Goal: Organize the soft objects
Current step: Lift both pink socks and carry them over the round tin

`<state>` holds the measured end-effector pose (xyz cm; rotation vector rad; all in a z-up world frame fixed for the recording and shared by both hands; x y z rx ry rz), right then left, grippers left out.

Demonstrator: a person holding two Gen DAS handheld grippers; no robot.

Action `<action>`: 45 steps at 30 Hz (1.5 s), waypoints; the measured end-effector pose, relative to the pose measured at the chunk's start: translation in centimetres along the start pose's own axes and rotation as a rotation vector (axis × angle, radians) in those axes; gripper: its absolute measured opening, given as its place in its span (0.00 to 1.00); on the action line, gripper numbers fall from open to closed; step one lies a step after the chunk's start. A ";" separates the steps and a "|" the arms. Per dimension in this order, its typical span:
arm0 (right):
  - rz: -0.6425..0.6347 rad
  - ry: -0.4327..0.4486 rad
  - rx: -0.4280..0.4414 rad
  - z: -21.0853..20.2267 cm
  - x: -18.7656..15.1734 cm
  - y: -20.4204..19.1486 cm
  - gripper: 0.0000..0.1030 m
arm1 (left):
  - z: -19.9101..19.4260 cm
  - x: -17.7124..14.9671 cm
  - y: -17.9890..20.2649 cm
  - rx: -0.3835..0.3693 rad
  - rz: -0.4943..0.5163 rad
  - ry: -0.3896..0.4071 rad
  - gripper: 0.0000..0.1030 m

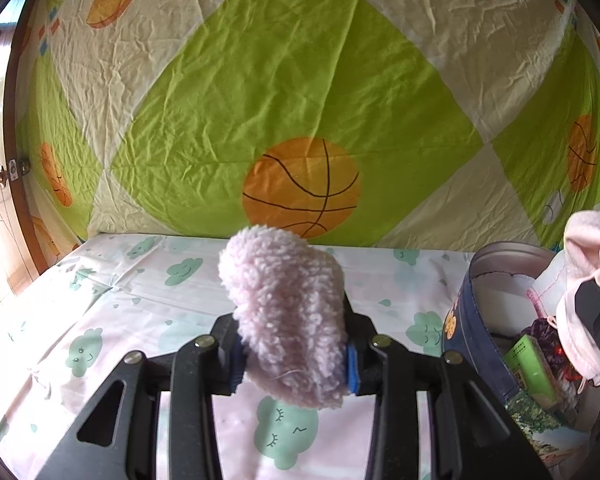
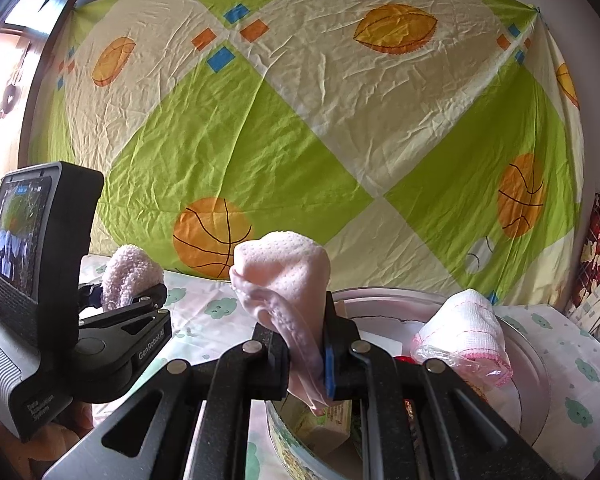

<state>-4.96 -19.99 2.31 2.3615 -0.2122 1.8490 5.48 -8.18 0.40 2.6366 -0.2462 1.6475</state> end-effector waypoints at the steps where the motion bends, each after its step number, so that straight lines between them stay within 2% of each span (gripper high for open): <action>1: -0.003 -0.001 0.001 -0.1 0.0 0.1 0.13 | 0.0 0.0 0.1 -0.003 0.004 0.001 0.35; 27: -0.041 0.030 -0.040 -1.8 -0.2 3.7 0.13 | -0.7 -0.2 0.9 -0.046 0.012 0.007 0.35; 39: -0.059 0.087 -0.107 -2.4 0.7 6.7 0.13 | -1.3 -0.2 1.6 -0.052 0.023 0.029 0.35; 45: -0.044 0.107 -0.154 -2.5 1.2 9.0 0.13 | -2.3 -0.2 1.9 -0.082 -0.021 0.026 0.35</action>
Point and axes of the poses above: each gripper's, at about its wrist camera, not at the fingertips, and z roughly the way its jaws point, y to its right, x to its top, the point moved 1 cm from there along z, roughly the way its jaws point, and after that the axes turned 3 degrees about z, right-handed, at the moved point
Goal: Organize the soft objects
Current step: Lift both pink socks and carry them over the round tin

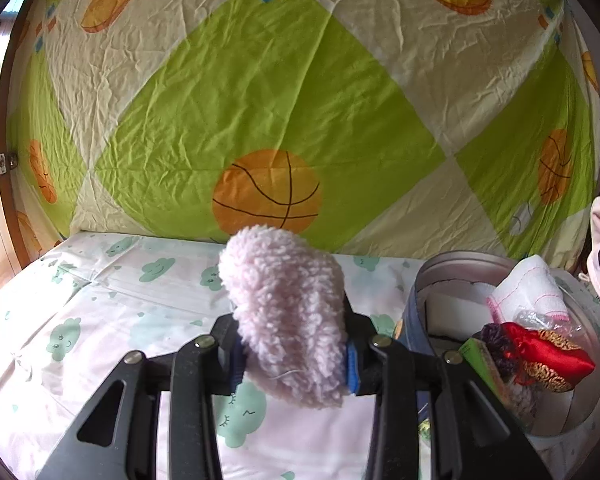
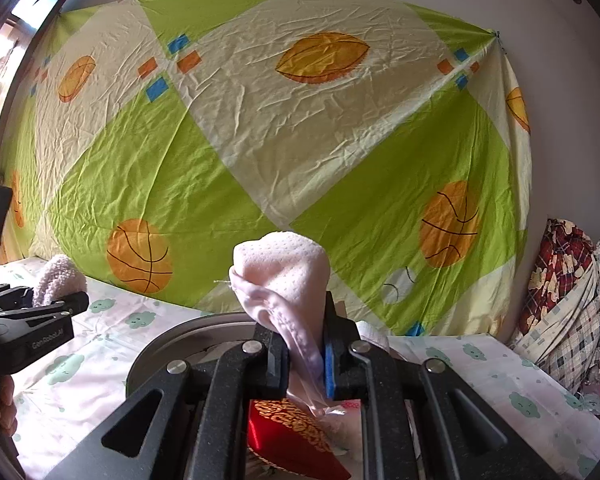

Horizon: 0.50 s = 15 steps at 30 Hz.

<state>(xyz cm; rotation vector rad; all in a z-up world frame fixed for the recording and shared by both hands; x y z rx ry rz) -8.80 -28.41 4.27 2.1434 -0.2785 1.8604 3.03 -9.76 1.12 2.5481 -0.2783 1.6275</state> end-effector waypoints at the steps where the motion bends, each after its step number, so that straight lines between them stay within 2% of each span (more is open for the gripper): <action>1: 0.004 0.000 -0.008 0.1 0.0 0.4 0.13 | -0.3 0.1 0.2 -0.003 -0.005 0.007 0.35; 6: 0.019 0.000 -0.037 0.6 0.1 2.0 0.13 | -1.5 0.7 1.4 -0.040 -0.015 0.036 0.35; 15: 0.032 -0.008 -0.088 1.5 0.3 4.2 0.13 | -2.4 1.7 6.5 -0.126 0.039 0.046 0.35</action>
Point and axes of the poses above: each gripper's, at about its wrist camera, not at the fingertips, and z roughly the way its jaws point, y to its right, x to its top, the point moved 1 cm from there along z, roughly the way its jaws point, and after that the axes turned 3 degrees about z, right-handed, at the moved point
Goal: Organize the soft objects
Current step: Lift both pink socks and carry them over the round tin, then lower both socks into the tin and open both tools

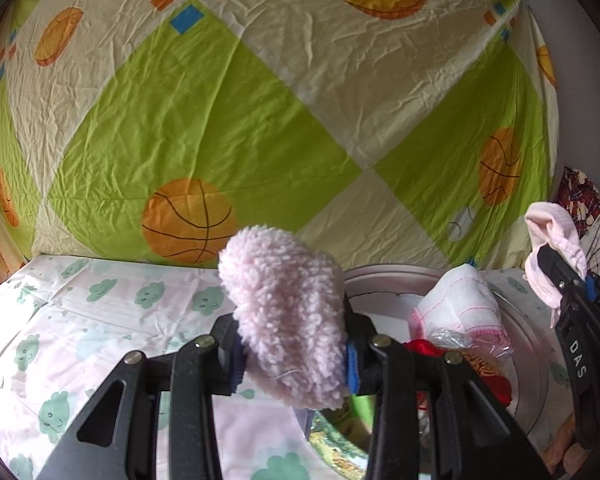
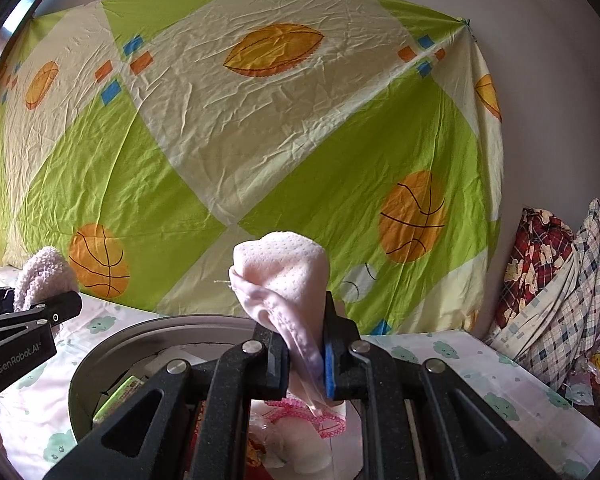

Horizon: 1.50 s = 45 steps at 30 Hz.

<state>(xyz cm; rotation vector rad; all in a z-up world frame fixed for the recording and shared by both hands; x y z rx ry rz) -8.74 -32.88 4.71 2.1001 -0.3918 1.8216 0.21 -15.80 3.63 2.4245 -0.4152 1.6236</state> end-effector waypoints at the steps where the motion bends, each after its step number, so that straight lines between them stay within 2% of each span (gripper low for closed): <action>1: 0.002 0.000 -0.007 0.1 0.0 0.3 0.13 | 0.0 0.2 0.6 -0.010 0.004 0.002 0.35; 9: -0.003 -0.011 -0.041 1.1 -0.1 1.6 0.13 | 0.5 0.9 3.7 -0.059 0.016 -0.009 0.35; 28: -0.051 -0.036 -0.096 3.4 -0.6 2.7 0.13 | 3.3 1.5 6.9 -0.075 0.051 -0.047 0.35; 36: -0.082 -0.094 -0.070 4.8 -1.2 1.9 0.13 | 5.0 1.6 6.9 -0.066 0.048 -0.102 0.35; 45: -0.080 -0.206 -0.002 6.4 -2.1 1.5 0.13 | 6.8 0.7 6.7 -0.058 0.048 -0.185 0.35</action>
Point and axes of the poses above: each gripper's, at about its wrist camera, not at the fingertips, and z roughly the way its jaws point, y to its right, x to its top, the point moved 1 cm from there along z, roughly the way its jaws point, and after that the axes turned 3 degrees about z, right-handed, at the moved point
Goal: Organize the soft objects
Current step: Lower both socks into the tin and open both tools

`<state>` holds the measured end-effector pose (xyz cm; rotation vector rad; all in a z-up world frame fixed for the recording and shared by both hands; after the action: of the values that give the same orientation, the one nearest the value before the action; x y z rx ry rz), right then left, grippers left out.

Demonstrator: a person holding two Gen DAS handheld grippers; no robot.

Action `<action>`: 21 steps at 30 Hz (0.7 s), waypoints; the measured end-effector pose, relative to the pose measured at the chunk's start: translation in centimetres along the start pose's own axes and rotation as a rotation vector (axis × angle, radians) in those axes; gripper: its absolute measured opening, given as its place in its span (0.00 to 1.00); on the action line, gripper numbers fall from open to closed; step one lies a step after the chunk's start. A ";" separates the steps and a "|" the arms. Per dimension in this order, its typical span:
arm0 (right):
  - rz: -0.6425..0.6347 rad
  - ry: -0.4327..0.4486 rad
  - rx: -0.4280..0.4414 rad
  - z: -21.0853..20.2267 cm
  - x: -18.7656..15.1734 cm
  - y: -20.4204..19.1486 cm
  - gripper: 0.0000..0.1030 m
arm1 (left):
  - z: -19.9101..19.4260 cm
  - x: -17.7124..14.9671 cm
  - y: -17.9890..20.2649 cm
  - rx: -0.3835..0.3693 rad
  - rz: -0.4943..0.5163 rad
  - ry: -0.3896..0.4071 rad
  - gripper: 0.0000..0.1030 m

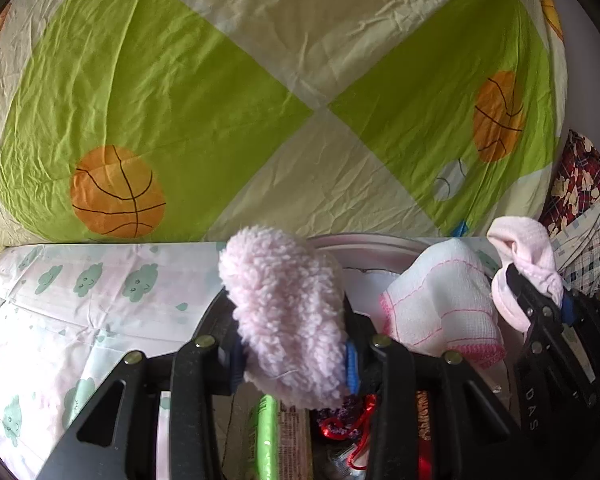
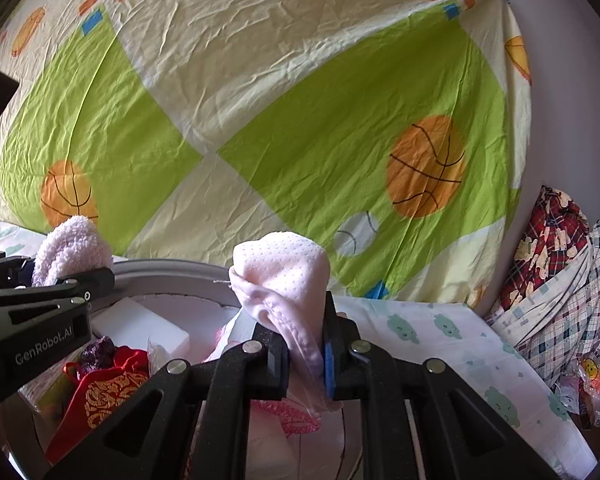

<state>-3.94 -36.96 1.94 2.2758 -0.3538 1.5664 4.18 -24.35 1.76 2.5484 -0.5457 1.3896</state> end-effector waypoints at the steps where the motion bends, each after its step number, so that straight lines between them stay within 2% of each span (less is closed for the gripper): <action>1: -0.004 -0.012 0.009 0.1 0.0 -0.1 0.13 | 0.1 0.0 0.0 -0.003 -0.001 -0.005 0.35; 19: 0.043 -0.125 0.153 1.1 0.0 -0.5 0.13 | 0.8 0.0 -0.1 0.010 0.022 -0.069 0.36; 20: 0.044 -0.131 0.164 1.1 0.0 -0.5 0.14 | 0.9 0.0 0.0 0.011 0.023 -0.077 0.39; 21: 0.044 -0.137 0.177 1.2 -0.1 -0.6 0.16 | 1.0 0.0 0.0 0.011 0.023 -0.084 0.50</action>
<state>-2.74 -36.95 1.41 2.5349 -0.3136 1.5206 4.90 -24.68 1.19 2.6274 -0.5847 1.3005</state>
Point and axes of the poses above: each gripper's, at about its wrist camera, not at the fingertips, and z roughly the way its jaws point, y to its right, x to its top, the point moved 1 cm from there along z, roughly the way its jaws point, and after that the axes turned 3 degrees about z, right-handed, at the moved point
